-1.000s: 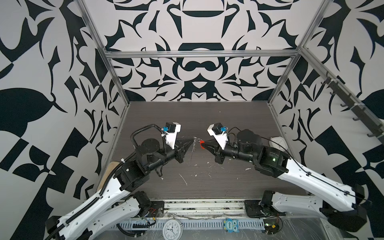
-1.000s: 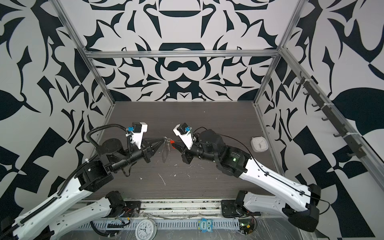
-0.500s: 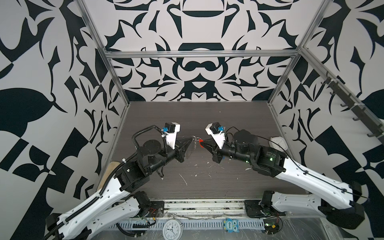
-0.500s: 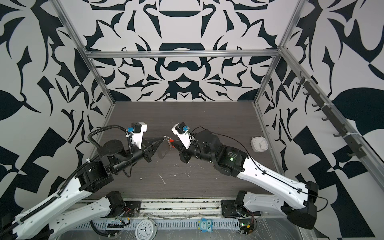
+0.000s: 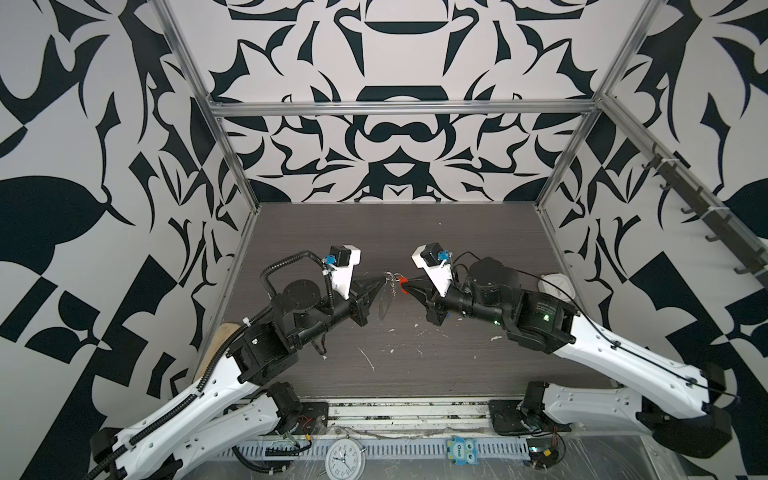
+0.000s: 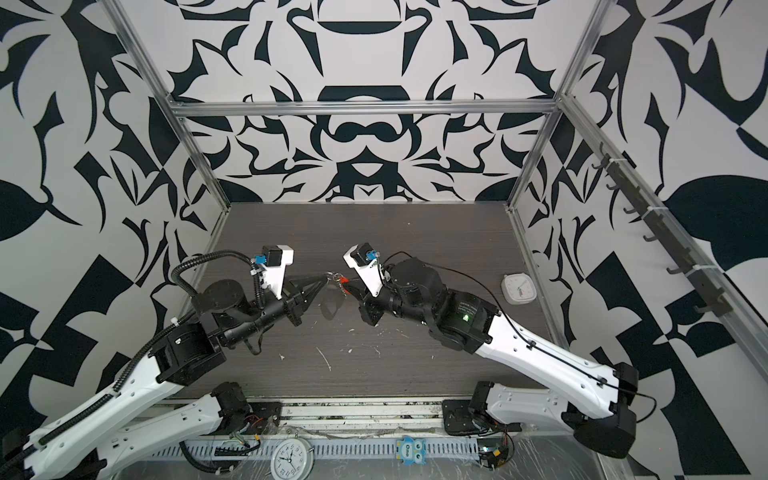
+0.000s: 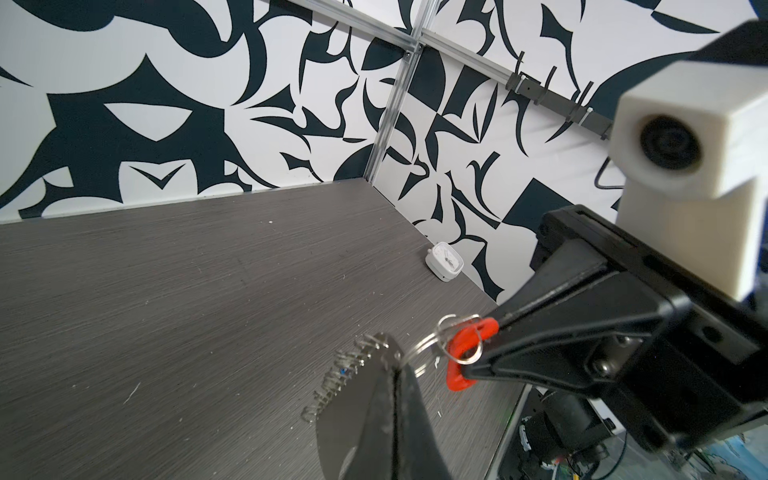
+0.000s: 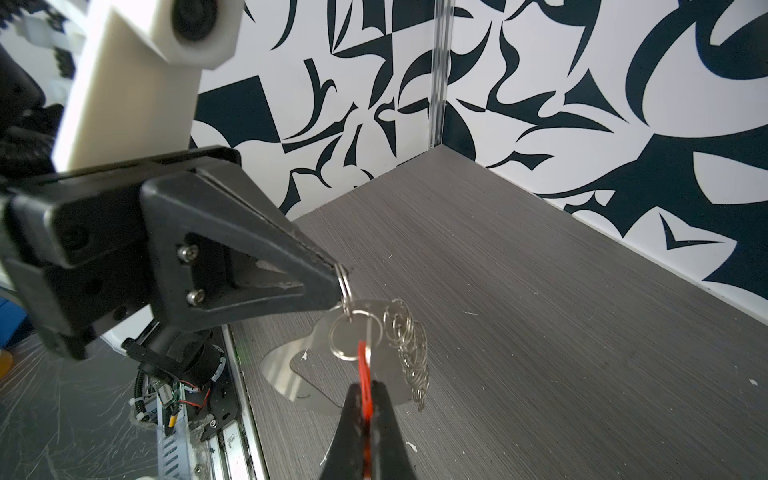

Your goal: Remove the keys from the keyring

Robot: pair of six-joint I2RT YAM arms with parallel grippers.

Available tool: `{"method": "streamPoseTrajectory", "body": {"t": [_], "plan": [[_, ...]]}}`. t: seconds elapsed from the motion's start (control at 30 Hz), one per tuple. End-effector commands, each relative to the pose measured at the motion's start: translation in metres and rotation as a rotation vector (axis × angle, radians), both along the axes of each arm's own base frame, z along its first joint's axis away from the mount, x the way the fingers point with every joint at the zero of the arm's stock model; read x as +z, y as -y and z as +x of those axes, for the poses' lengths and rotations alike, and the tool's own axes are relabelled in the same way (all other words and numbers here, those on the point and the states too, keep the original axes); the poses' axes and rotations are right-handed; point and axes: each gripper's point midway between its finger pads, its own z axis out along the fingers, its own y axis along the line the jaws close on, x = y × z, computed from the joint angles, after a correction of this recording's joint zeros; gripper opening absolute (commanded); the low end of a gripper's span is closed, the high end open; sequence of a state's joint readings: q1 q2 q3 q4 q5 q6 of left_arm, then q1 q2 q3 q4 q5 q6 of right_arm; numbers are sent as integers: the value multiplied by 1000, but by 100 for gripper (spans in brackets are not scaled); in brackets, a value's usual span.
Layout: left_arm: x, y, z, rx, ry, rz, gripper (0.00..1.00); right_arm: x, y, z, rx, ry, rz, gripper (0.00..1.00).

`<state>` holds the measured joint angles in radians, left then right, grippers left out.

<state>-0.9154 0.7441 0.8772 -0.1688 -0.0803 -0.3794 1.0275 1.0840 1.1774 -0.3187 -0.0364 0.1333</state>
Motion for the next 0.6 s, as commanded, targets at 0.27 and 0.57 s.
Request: {"method": "streamPoseTrajectory", "body": {"t": [0.27, 0.57], "plan": [[11, -4, -8, -41, 44, -10, 0, 34, 7, -8, 26, 54, 56, 0], [16, 0, -16, -89, 53, -17, 0, 30, 6, -16, 74, 36, 46, 19]]}}
